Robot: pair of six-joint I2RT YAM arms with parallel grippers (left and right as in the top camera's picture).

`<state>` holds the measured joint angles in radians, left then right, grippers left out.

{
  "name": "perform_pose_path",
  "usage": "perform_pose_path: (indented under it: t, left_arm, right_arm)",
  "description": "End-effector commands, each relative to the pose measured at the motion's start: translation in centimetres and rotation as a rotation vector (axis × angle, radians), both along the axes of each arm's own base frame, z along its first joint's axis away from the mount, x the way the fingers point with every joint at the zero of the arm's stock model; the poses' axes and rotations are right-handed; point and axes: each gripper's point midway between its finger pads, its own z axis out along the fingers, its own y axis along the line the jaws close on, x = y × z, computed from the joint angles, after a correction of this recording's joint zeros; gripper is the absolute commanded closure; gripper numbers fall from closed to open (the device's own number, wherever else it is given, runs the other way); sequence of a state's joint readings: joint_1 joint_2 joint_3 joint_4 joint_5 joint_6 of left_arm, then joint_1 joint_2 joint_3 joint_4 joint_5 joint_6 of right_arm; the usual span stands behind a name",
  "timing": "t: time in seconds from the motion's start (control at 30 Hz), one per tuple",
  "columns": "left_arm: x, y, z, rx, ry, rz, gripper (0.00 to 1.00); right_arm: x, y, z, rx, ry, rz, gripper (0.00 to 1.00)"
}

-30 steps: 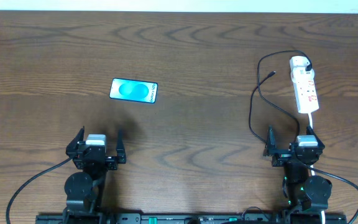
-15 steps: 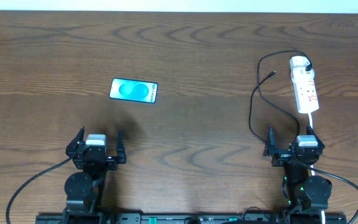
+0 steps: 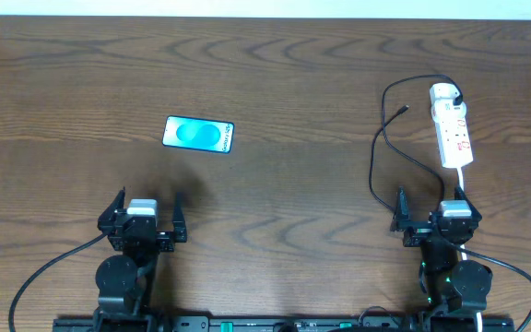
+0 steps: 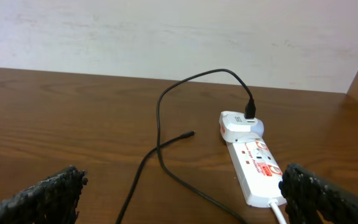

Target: Plug charger to phone and switch on socket

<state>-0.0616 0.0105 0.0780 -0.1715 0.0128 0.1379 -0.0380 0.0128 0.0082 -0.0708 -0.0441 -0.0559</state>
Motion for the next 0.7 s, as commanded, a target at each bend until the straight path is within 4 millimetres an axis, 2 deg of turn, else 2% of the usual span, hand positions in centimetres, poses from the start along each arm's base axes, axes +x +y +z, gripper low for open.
perform_pose_path:
  t: [0.0, 0.27, 0.67]
  left_arm:
    - [0.1, 0.3, -0.5, -0.04, 0.003, 0.024, 0.02]
    - [-0.2, 0.3, 3.2, -0.145, -0.078, 0.037, 0.02]
    - [-0.3, 0.1, 8.2, -0.162, -0.119, 0.021, 0.02]
  right_arm:
    - [0.0, -0.2, 0.0, -0.005, -0.002, -0.011, 0.01]
    - [0.0, -0.2, 0.0, -0.005, -0.002, -0.011, 0.01]
    - [0.0, -0.2, 0.0, -0.005, -0.002, -0.011, 0.01]
